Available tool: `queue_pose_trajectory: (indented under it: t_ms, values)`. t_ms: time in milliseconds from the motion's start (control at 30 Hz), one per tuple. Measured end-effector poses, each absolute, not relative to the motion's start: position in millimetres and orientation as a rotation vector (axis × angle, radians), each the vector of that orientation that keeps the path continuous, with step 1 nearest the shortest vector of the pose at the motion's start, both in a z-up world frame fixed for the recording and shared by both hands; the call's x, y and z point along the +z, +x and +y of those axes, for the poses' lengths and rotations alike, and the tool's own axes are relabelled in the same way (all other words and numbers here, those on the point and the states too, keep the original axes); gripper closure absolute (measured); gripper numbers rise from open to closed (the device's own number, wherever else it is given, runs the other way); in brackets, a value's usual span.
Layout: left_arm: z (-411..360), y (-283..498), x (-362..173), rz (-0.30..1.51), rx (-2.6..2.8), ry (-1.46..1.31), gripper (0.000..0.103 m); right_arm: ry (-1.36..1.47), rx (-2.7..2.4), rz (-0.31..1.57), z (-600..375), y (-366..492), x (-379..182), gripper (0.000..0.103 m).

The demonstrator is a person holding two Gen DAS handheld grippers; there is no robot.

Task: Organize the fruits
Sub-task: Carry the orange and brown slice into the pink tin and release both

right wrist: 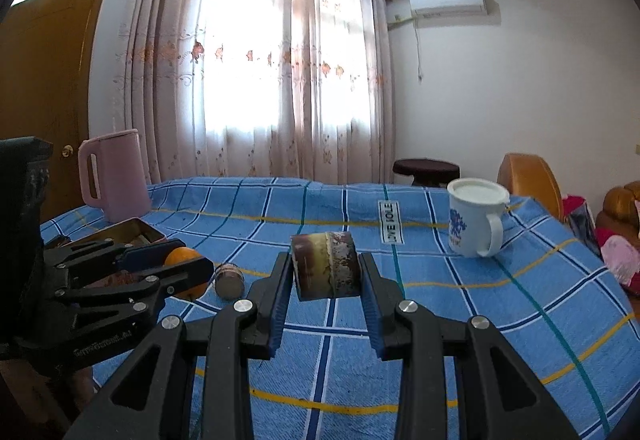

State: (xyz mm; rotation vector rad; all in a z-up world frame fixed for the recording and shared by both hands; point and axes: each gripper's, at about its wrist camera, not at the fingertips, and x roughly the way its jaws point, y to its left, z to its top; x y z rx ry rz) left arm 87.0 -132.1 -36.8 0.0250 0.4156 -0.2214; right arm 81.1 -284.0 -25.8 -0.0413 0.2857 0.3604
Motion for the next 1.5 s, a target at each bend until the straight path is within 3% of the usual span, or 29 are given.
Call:
queue_pose_trajectory:
  t_ms: [933,1500]
  values:
    - [-55.4,76.4,-27.2,0.418,-0.113,-0.043,0.064,-0.109,0.505,0.316,-199.3,94.0,-14.4,0.068]
    - [43.2,69.5,-19.3,0.432,0.055,-0.116,0.064,-0.182,0.708,0.358,-92.6,106.4,-11.7,0.068]
